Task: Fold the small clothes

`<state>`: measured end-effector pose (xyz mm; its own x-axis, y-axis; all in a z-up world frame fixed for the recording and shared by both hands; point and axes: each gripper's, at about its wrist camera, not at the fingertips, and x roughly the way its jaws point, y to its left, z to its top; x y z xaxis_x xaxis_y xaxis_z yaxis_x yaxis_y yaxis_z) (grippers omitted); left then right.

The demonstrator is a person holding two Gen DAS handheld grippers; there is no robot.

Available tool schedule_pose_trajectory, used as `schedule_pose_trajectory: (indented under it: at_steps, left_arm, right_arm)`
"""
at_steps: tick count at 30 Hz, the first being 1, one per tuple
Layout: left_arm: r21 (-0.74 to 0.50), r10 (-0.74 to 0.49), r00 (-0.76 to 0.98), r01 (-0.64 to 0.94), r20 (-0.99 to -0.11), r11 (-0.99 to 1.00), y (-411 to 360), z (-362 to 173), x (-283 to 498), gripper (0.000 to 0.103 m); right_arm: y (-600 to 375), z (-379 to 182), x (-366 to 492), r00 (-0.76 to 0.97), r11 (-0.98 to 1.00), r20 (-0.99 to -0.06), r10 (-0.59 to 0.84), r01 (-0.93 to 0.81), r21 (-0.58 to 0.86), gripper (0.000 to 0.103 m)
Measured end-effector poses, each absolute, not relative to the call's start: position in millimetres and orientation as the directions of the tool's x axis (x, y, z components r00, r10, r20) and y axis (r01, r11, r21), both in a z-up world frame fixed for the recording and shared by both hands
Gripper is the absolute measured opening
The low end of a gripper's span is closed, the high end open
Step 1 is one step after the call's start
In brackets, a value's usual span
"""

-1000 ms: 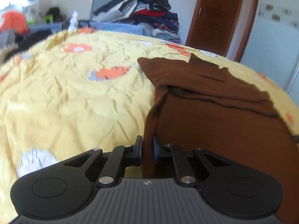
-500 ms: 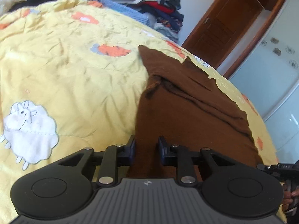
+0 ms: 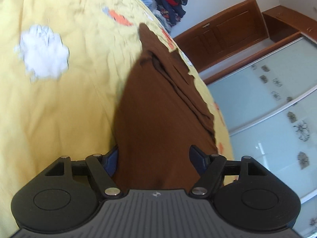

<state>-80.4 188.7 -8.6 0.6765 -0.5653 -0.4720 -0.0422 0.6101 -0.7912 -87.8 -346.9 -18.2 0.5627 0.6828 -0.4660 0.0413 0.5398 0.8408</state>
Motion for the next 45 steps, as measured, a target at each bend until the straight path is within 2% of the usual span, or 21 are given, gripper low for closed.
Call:
schedule_pose_trajectory:
  at_steps: [2, 3, 4, 5, 6, 14, 16, 18, 20, 23, 25, 27, 28, 35, 37, 38, 39, 40, 41, 43, 45]
  left_arm:
    - [-0.776, -0.555, 0.679, -0.035, -0.481, 0.630, 182.2, -6.6, -79.5, 0.072]
    - [-0.772, -0.553, 0.675, -0.040, -0.489, 0.634, 180.4, -6.3, -77.2, 0.064]
    - [-0.759, -0.544, 0.663, -0.056, -0.514, 0.649, 178.4, -6.9, -74.2, 0.034]
    - [-0.732, -0.530, 0.636, -0.081, -0.561, 0.676, 175.6, -9.3, -69.3, 0.016]
    - [-0.706, -0.511, 0.620, -0.101, -0.595, 0.701, 174.5, -12.0, -66.8, 0.004]
    - [-0.693, -0.495, 0.634, -0.091, -0.594, 0.715, 192.6, -12.4, -92.6, 0.004]
    - [-0.737, -0.538, 0.613, -0.110, -0.579, 0.667, 196.0, -16.5, -98.5, 0.008]
    - [-0.776, -0.590, 0.587, -0.109, -0.555, 0.622, 195.4, -19.8, -108.4, 0.017]
    - [-0.803, -0.625, 0.579, -0.091, -0.524, 0.589, 190.7, -22.1, -120.2, 0.029]
    - [-0.838, -0.665, 0.569, -0.083, -0.484, 0.539, 179.2, -27.4, -128.6, 0.036]
    - [-0.826, -0.650, 0.580, -0.072, -0.490, 0.559, 172.7, -26.2, -128.8, 0.027]
    - [-0.760, -0.599, 0.564, -0.079, -0.568, 0.646, 169.1, -20.9, -126.1, 0.005]
    - [-0.751, -0.596, 0.563, -0.068, -0.572, 0.657, 172.0, -19.1, -126.9, 0.005]
    - [-0.710, -0.580, 0.544, -0.043, -0.607, 0.703, 196.1, -11.9, -140.1, 0.006]
    - [-0.688, -0.585, 0.515, -0.013, -0.627, 0.725, 197.8, -2.6, -142.9, 0.007]
    - [-0.656, -0.558, 0.523, -0.003, -0.644, 0.755, 199.9, 6.7, -144.3, 0.007]
    - [-0.622, -0.525, 0.549, 0.011, -0.651, 0.783, 202.0, 17.8, -144.2, 0.010]
    - [-0.585, -0.487, 0.586, 0.029, -0.647, 0.811, 204.1, 30.6, -144.0, 0.020]
    - [-0.538, -0.441, 0.630, 0.044, -0.639, 0.842, 202.6, 43.2, -140.5, 0.029]
    - [-0.445, -0.337, 0.734, 0.053, -0.589, 0.894, 188.1, 62.7, -125.5, 0.092]
    - [-0.386, -0.282, 0.817, 0.080, -0.503, 0.919, 160.6, 68.8, -103.9, 0.100]
  right_arm:
    - [-334.0, -15.8, -90.8, 0.535, 0.562, -0.482, 0.694, 0.017, 0.827, 0.064]
    - [-329.3, -14.7, -90.5, 0.526, 0.566, -0.485, 0.699, 0.009, 0.825, 0.059]
    - [-326.9, -15.1, -90.1, 0.517, 0.568, -0.493, 0.700, 0.015, 0.823, 0.050]
    - [-325.2, -17.1, -88.2, 0.501, 0.585, -0.520, 0.692, 0.033, 0.810, 0.017]
    - [-324.1, -20.2, -86.7, 0.482, 0.619, -0.562, 0.673, 0.049, 0.784, 0.009]
    - [-358.9, -23.7, -121.2, 0.547, 0.589, -0.528, 0.649, 0.078, 0.805, 0.009]
    - [-356.4, -24.8, -126.1, 0.547, 0.577, -0.526, 0.651, 0.093, 0.811, 0.017]
    - [-355.5, -22.0, -137.5, 0.547, 0.539, -0.492, 0.677, 0.086, 0.838, 0.048]
    - [-349.8, -21.0, -147.1, 0.539, 0.497, -0.448, 0.714, 0.062, 0.866, 0.060]
    - [-331.7, -19.6, -155.0, 0.485, 0.488, -0.446, 0.752, 0.046, 0.872, 0.060]
    - [-322.7, -16.9, -154.7, 0.472, 0.505, -0.463, 0.750, 0.043, 0.862, 0.054]
    - [-318.2, -21.3, -152.1, 0.437, 0.534, -0.507, 0.743, 0.068, 0.843, 0.013]
    - [-319.1, -22.2, -154.2, 0.422, 0.564, -0.539, 0.729, 0.077, 0.822, 0.011]
    - [-353.2, -24.0, -180.9, 0.484, 0.556, -0.535, 0.692, 0.116, 0.823, 0.008]
    - [-347.4, -16.0, -181.5, 0.487, 0.582, -0.551, 0.678, 0.103, 0.807, 0.025]
    - [-347.8, -5.4, -181.7, 0.511, 0.600, -0.556, 0.656, 0.093, 0.794, 0.045]
    - [-350.4, 5.7, -181.0, 0.551, 0.611, -0.547, 0.630, 0.083, 0.787, 0.073]
    - [-351.5, 14.6, -177.5, 0.591, 0.629, -0.541, 0.598, 0.073, 0.774, 0.083]
    - [-351.0, 26.5, -172.0, 0.631, 0.666, -0.542, 0.555, 0.054, 0.744, 0.089]
    - [-337.9, 46.0, -147.9, 0.680, 0.743, -0.545, 0.490, 0.001, 0.670, 0.089]
    - [-315.3, 54.5, -112.0, 0.712, 0.791, -0.547, 0.440, -0.020, 0.611, 0.089]
